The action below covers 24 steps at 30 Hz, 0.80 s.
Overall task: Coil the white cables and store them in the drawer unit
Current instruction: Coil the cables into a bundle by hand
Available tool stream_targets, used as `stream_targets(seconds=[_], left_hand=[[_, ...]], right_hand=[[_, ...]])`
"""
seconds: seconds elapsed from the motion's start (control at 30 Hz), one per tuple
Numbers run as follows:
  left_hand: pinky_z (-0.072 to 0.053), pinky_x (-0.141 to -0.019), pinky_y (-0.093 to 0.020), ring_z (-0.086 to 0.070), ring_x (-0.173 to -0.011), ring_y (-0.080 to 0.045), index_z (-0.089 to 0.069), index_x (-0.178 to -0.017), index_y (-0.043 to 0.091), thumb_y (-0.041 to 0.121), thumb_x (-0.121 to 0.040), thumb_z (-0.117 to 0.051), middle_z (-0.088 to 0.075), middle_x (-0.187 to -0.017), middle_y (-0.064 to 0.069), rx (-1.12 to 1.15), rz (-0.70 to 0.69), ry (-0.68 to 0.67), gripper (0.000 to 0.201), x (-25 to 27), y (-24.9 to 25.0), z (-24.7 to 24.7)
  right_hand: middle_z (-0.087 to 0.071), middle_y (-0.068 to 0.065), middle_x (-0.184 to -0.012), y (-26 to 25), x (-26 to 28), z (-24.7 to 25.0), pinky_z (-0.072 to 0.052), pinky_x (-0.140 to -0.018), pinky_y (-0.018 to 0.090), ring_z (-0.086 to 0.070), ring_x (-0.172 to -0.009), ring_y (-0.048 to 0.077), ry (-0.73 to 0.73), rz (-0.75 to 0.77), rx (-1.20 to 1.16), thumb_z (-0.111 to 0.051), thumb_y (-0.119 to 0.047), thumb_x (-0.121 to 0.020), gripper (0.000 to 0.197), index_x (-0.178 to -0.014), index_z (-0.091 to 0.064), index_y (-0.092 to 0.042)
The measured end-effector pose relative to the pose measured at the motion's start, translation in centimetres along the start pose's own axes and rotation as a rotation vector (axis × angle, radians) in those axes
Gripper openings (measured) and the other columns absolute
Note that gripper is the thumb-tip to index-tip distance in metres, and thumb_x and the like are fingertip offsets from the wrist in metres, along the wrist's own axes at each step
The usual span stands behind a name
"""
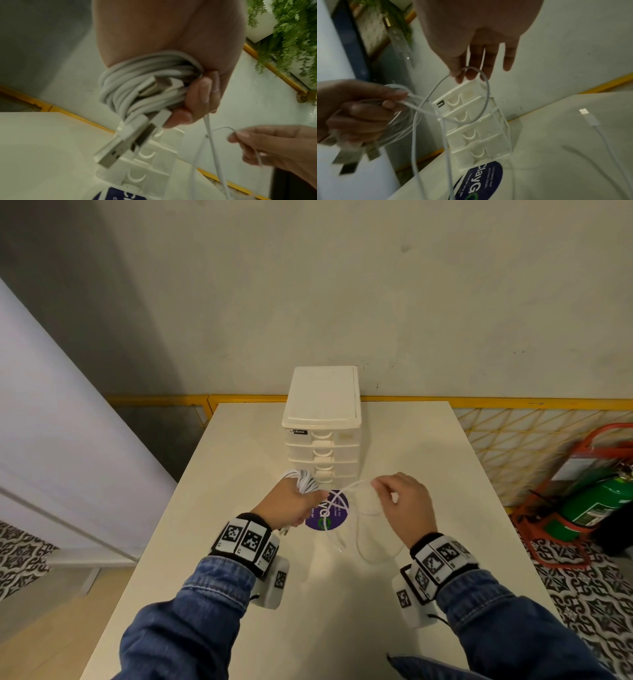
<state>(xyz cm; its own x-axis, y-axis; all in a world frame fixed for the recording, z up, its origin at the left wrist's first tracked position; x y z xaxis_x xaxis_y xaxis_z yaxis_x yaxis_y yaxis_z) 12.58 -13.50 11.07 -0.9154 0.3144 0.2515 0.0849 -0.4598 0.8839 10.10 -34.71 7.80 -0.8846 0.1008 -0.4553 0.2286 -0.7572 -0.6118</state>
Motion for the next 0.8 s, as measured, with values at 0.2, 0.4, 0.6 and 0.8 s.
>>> stream_targets(seconds=[0.2,0.4,0.6,0.8], left_hand=[[-0.028,-0.038,-0.022,-0.034,-0.031,-0.011,-0.045,-0.067,0.010,0.016,-0.089,-0.059,-0.042,-0.038,0.003,0.040,0.070,0.083,0.027,-0.4,-1.9,1.4],[-0.031,-0.039,-0.022,-0.034,-0.031,-0.012,-0.046,-0.064,0.012,0.018,-0.090,-0.059,-0.042,-0.037,0.003,0.044,0.111,0.086,0.029,0.0,-2.7,1.8],[-0.028,-0.041,-0.023,-0.030,-0.033,-0.012,-0.040,-0.059,0.015,0.017,-0.091,-0.058,-0.036,-0.038,0.004,0.092,0.094,-0.010,0.037,0.1,-1.2,0.8],[-0.030,-0.039,-0.021,-0.032,-0.034,-0.012,-0.041,-0.055,0.015,0.019,-0.091,-0.059,-0.037,-0.039,0.003,0.099,0.061,-0.065,0.040,0.0,0.3,0.0]], right_hand=[[-0.069,0.011,-0.082,3.5,1.2,0.2,-0.047,-0.068,0.031,-0.061,-0.074,0.029,-0.061,-0.402,0.050,-0.047,-0.015,-0.092,0.021,-0.106,-0.062,-0.015],[-0.066,0.019,-0.088,4.8,1.8,0.1,-0.042,-0.062,0.034,-0.057,-0.073,0.033,-0.178,-0.647,0.154,-0.045,-0.015,-0.090,0.023,-0.113,-0.048,-0.012],[-0.046,0.009,-0.137,2.1,1.2,-1.8,-0.033,-0.108,0.042,-0.041,-0.128,0.027,-0.318,-0.210,0.072,-0.048,0.003,-0.078,0.059,-0.133,-0.045,-0.018],[-0.057,-0.001,-0.130,-1.7,1.4,-4.0,-0.023,-0.112,0.042,-0.045,-0.125,0.018,-0.538,-0.020,-0.060,-0.045,-0.017,-0.075,0.052,-0.126,-0.054,-0.027]])
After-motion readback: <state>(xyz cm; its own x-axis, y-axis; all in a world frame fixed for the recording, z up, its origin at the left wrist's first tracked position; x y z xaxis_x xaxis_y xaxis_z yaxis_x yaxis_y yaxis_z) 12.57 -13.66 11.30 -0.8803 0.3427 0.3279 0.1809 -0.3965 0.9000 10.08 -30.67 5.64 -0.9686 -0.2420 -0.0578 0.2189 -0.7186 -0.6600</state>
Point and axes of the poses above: each hand's wrist, its own x-axis away from the middle knuckle, its own z-axis out of the back of the hand, y = z × x, the point moved 3 cm from there along -x, towards the middle knuckle
